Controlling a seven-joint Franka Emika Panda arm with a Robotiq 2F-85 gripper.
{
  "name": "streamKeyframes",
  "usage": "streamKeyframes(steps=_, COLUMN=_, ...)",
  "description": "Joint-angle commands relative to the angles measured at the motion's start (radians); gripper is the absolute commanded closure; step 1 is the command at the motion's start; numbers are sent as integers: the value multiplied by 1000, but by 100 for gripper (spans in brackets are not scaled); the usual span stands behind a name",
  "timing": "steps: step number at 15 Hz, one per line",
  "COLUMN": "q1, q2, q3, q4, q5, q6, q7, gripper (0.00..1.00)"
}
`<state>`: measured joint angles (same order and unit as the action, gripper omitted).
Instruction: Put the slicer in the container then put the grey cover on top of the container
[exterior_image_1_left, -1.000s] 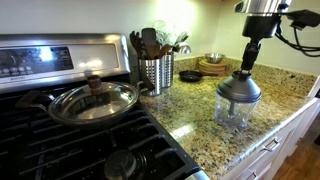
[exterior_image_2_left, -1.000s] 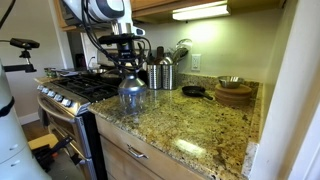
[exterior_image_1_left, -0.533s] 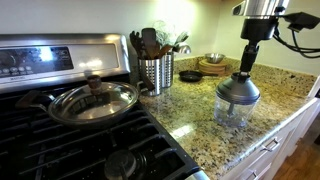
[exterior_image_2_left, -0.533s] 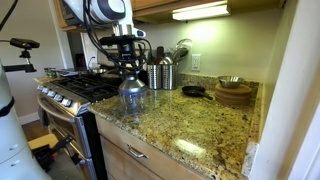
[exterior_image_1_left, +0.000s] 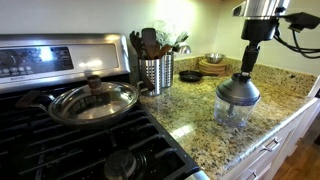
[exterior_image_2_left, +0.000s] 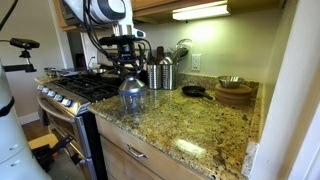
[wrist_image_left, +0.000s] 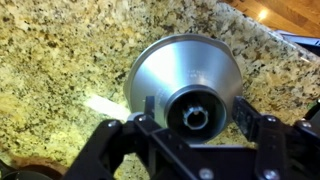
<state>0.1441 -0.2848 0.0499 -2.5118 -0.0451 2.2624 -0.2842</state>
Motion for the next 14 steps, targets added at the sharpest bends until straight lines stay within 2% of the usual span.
streamKeyframes(steps=1, q1=-8, q2=-24, q3=5, q4=6, q5=0, q6=-54, q7=17, gripper=0)
streamKeyframes(steps=11, q1=-23, q2=-103, q3=-21, q4=28, q5=10, q6=-137, q7=5, gripper=0)
streamKeyframes(steps=14, q1=-37, q2=-126, q3=-28, q4=21, q5=5, q6=-119, q7=22, gripper=0)
